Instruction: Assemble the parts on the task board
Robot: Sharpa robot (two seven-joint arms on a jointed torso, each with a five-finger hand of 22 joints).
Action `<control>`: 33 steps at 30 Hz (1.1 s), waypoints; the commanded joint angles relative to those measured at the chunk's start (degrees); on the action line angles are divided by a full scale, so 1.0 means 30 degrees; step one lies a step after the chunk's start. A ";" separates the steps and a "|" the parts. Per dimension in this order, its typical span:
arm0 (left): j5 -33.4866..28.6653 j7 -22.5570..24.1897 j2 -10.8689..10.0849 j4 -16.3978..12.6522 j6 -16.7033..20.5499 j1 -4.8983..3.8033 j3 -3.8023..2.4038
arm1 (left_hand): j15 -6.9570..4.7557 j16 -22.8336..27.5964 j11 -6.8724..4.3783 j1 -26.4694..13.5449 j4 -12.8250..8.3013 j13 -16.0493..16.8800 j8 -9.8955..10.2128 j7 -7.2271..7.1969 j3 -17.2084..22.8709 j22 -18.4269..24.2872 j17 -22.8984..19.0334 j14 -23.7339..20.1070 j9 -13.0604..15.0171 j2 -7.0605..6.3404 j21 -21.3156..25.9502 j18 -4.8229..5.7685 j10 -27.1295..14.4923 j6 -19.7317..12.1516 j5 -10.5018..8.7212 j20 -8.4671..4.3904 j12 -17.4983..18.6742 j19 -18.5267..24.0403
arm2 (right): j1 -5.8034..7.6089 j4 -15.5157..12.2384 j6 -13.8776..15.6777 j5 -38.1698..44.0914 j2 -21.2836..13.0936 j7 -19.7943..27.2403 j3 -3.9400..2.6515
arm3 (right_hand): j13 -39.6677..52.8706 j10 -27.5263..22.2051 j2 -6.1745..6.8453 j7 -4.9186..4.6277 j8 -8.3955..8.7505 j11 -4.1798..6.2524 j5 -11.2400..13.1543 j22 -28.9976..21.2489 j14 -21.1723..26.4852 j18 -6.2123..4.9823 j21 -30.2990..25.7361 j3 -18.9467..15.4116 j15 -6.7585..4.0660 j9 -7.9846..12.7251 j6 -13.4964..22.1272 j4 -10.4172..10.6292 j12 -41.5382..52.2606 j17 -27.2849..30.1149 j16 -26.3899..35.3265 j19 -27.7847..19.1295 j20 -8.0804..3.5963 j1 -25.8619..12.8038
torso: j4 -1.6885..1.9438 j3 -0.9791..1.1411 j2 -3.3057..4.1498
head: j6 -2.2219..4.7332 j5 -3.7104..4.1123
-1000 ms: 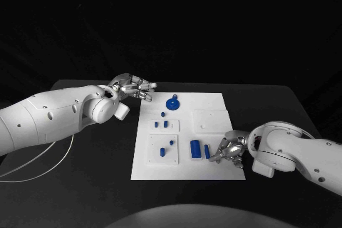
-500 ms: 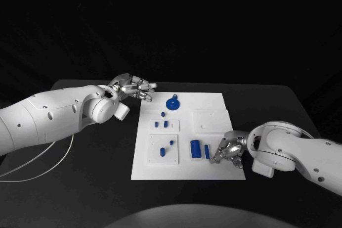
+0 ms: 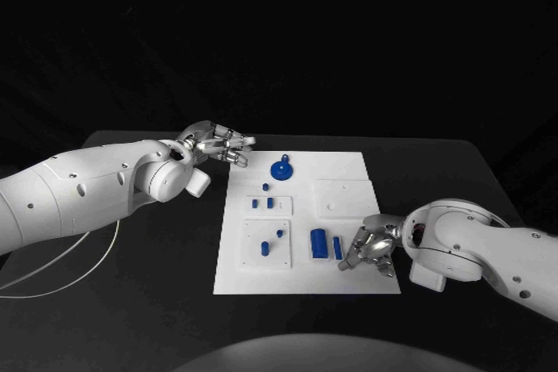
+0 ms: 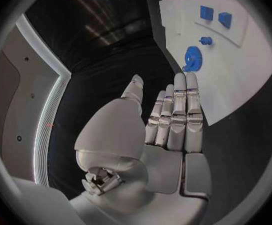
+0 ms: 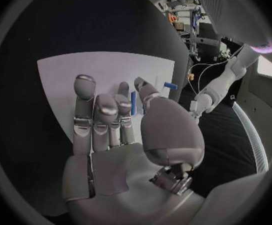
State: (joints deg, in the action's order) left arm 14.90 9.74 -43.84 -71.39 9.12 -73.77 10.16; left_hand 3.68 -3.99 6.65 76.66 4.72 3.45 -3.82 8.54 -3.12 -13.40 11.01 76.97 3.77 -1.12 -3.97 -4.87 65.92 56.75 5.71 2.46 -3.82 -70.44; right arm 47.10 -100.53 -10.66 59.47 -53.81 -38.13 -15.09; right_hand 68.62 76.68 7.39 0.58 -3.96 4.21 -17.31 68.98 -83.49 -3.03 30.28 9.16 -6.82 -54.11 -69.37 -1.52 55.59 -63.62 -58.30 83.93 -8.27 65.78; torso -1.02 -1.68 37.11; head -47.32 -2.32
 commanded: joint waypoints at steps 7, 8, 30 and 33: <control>-0.0078 0.0566 0.0034 -0.0039 0.0102 0.0014 -0.0013 | -0.0006 -0.0045 -0.0057 0.0066 -0.0157 0.0034 0.0050 0.0006 0.0028 0.0013 0.0014 -0.0100 0.0020 0.0087 -0.0137 0.0338 -0.0029 -0.0061 -0.0022 0.0059 -0.0003 -0.0085 | -0.0024 0.0384 0.0526 -0.0214 -0.0017 0.1458 -0.0469 | 0.0036 0.0052 -0.0208 0.0047 0.0093 0.0014 -0.0048 -0.0006 -0.0036 0.0023 0.0007 -0.0097 -0.0069 -0.0077 -0.0011 0.0209 0.0145 0.0059 0.0010 0.0883 -0.0007 0.0054 | 0.0005 -0.0015 -0.0033 | 0.0362 0.0081; -0.0185 0.0690 0.0053 -0.0020 0.0201 0.0014 -0.0014 | -0.0010 -0.0044 -0.0063 0.0077 -0.0185 0.0030 0.0052 -0.0001 0.0016 0.0011 0.0013 -0.0095 0.0019 0.0105 -0.0138 0.0341 0.0003 -0.0035 -0.0009 0.0052 0.0008 -0.0086 | -0.0022 0.0522 0.0606 -0.0258 -0.0014 0.1606 -0.0660 | 0.0034 0.0047 -0.0211 0.0041 0.0100 0.0011 -0.0049 -0.0014 -0.0034 0.0020 -0.0010 -0.0104 -0.0067 -0.0073 0.0013 0.0233 0.0141 0.0064 0.0016 0.0880 -0.0004 0.0047 | 0.0011 -0.0029 -0.0044 | 0.0421 0.0113; -0.4786 0.2918 0.1682 0.3288 0.2003 -0.0024 -0.0161 | 0.0282 0.0146 -0.0317 0.0693 -0.0673 0.0004 0.0070 -0.0351 -0.0048 0.0203 -0.0671 -0.1561 0.0007 0.1090 0.0038 0.0600 0.1037 0.1030 0.0420 0.0294 0.0115 0.1183 | 0.2842 1.2240 0.8218 -0.7164 0.4439 1.4280 -0.1860 | -1.1922 -0.2178 -0.2050 -0.1811 0.0105 -0.1545 0.0519 -0.7989 0.2600 -0.0273 -0.8895 0.1686 0.1512 0.7726 0.2772 -0.2622 -1.1872 0.7348 1.0933 -0.1973 0.1516 0.1828 | 0.0089 -0.0245 -0.0420 | 0.3723 0.0716; -0.4932 0.3243 0.2055 0.4021 0.1939 -0.0036 -0.0196 | 0.0620 0.0150 -0.0126 0.0725 -0.0755 -0.0003 0.0070 -0.0363 -0.0089 0.0386 -0.1161 -0.2516 0.0004 0.1120 0.0020 0.0541 0.0502 0.0939 0.0422 0.0632 0.0139 0.1983 | 0.2951 1.3720 0.7971 -0.8840 0.5214 1.5713 -0.1869 | -1.6882 -0.2334 -0.2203 -0.2420 0.0193 -0.2501 0.0444 -1.0953 0.3816 -0.0399 -0.8964 0.2934 0.2600 1.0831 0.3350 -0.3061 -1.5954 1.0319 1.4762 -0.4971 0.2636 0.1319 | 0.0072 -0.0283 -0.0501 | 0.4117 0.0661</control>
State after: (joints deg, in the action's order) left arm 3.22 16.42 -37.97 -59.75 14.19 -73.79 9.68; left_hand 5.48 -3.76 6.25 78.86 2.74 3.47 -3.82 7.46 -3.37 -12.25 7.57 69.51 3.77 1.52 -3.97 -3.98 67.47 59.37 6.65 4.32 -3.59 -64.60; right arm 55.88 -60.19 10.59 41.71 -38.48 -1.33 -20.67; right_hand 19.35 69.19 0.59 -6.66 -3.58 -3.32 -15.77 36.67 -71.50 -3.54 3.54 17.78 1.13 -22.43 -59.02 -10.51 8.69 -33.23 -14.55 68.74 -0.45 70.09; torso -0.75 -2.33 35.96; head -35.95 -0.19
